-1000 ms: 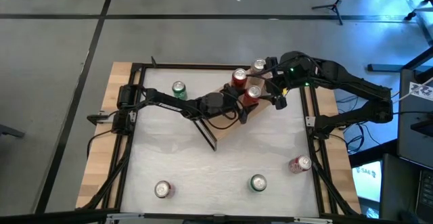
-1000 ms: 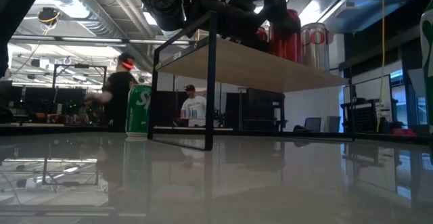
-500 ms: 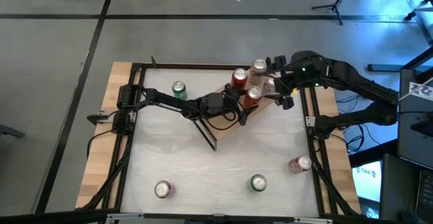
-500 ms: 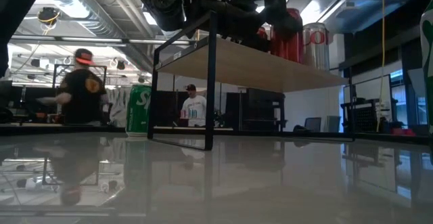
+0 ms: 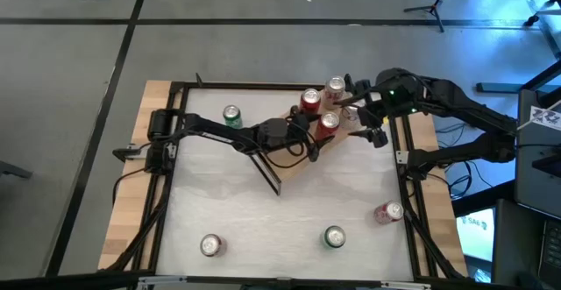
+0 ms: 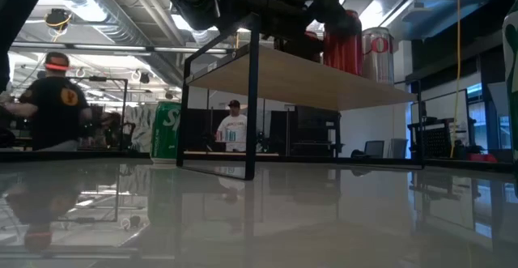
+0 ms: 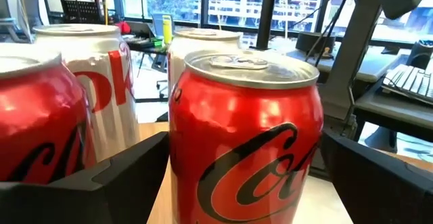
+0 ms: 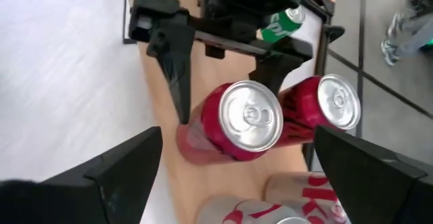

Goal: Place canned beverage on shelf
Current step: Put the left red and white soda can on the shelf

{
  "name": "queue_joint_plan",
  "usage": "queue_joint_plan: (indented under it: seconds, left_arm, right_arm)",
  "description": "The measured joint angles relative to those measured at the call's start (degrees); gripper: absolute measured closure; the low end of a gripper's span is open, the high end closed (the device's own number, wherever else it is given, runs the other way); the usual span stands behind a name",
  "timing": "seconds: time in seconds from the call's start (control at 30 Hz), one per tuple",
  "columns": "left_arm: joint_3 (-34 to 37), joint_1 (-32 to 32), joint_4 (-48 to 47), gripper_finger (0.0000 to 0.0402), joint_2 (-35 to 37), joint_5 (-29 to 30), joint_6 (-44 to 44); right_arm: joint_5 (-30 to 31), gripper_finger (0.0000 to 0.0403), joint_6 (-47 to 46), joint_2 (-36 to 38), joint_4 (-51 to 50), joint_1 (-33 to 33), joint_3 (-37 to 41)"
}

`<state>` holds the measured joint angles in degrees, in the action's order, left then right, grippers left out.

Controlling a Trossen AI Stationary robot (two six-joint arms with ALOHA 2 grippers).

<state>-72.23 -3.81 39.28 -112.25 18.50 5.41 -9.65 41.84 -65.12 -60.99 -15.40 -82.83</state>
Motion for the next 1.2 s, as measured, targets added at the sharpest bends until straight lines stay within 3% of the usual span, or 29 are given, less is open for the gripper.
queue_joint_plan:
  seconds: [0.23, 0.73, 1.2]
  left_arm:
    - [0.0, 0.2, -1.7, 0.0029, 1.4, 0.0, -0.1]
    - [0.0, 2.2, -24.0, 0.0029, 12.9, -0.1, -0.2]
    - [0.0, 6.6, -34.4, 0.0029, 23.1, -0.1, -16.1]
  right_arm:
    - [-0.5, 0.0024, -1.6, 0.9, -1.0, 0.0, 0.0]
    - [-2.0, 0.0024, -3.2, 2.8, -2.4, 0.0, 0.0]
    - [-2.0, 0.0024, -6.0, 2.8, -3.2, 0.0, 0.0]
